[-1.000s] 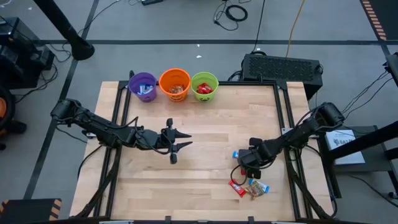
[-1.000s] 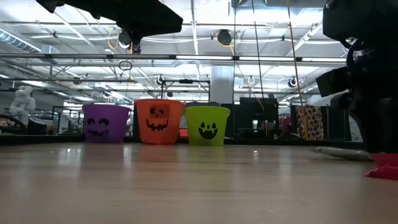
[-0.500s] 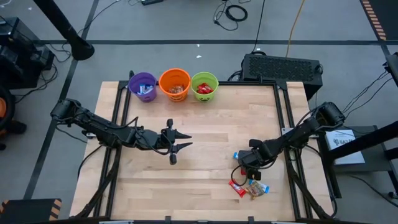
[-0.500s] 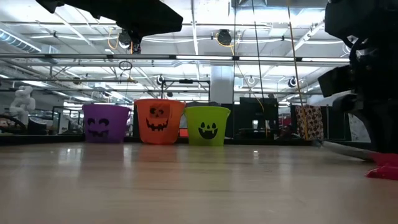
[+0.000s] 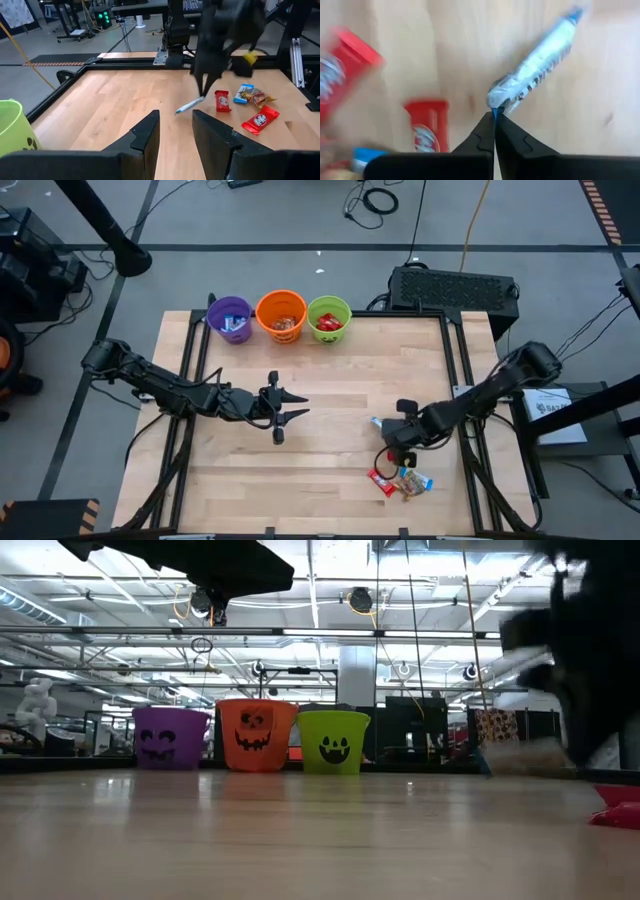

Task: Sort candy by brand, put in halloween buckets
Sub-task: Put the white chocolate bar into the violet bucket

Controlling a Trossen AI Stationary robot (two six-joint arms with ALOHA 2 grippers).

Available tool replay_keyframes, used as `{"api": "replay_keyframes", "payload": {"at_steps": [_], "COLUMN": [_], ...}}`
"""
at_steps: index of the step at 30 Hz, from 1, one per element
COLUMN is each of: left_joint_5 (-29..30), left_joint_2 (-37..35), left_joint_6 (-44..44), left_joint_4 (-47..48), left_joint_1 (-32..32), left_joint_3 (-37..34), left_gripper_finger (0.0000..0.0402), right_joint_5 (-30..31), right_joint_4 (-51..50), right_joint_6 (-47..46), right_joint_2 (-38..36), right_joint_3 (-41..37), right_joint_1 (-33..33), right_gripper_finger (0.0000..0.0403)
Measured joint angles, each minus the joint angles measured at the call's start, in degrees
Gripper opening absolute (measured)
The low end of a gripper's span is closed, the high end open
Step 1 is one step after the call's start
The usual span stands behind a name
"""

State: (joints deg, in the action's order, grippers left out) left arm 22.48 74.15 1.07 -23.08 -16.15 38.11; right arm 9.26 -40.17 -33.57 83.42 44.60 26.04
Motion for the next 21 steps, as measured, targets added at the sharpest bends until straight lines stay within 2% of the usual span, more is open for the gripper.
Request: {"api": "replay_keyframes", "payload": {"at_steps": [3, 9, 15, 21], "left_joint_5": [0.00, 0.00, 0.00, 0.00], "left_joint_2": [-0.06, -0.90, -0.92, -0.94], "left_joint_6": [-0.08, -0.07, -1.65, -4.94], "left_joint_4": [-0.05, -2.24, -11.06, -22.62], "left_joint_1": [0.00, 0.00, -0.98, -1.56], "left_joint_3": [0.00, 0.00, 0.02, 0.02], "left_gripper_finger": [0.0123, 0.0123, 0.0123, 0.0123], "right_joint_5": [6.36, 18.40, 19.28, 17.98], "right_joint_4": [1.37, 16.48, 33.59, 37.45], "right_joint_6": [3.42, 20.48, 37.15, 42.13], "right_joint_2": [-4.62, -17.40, -26.42, -28.11], "right_joint_3": [1.46, 1.72, 1.83, 1.83], "right_joint_1": [0.12, -0.69, -1.64, -1.62], "right_gripper_finger": [0.0000, 0.0000, 0.0000, 0.0000]}}
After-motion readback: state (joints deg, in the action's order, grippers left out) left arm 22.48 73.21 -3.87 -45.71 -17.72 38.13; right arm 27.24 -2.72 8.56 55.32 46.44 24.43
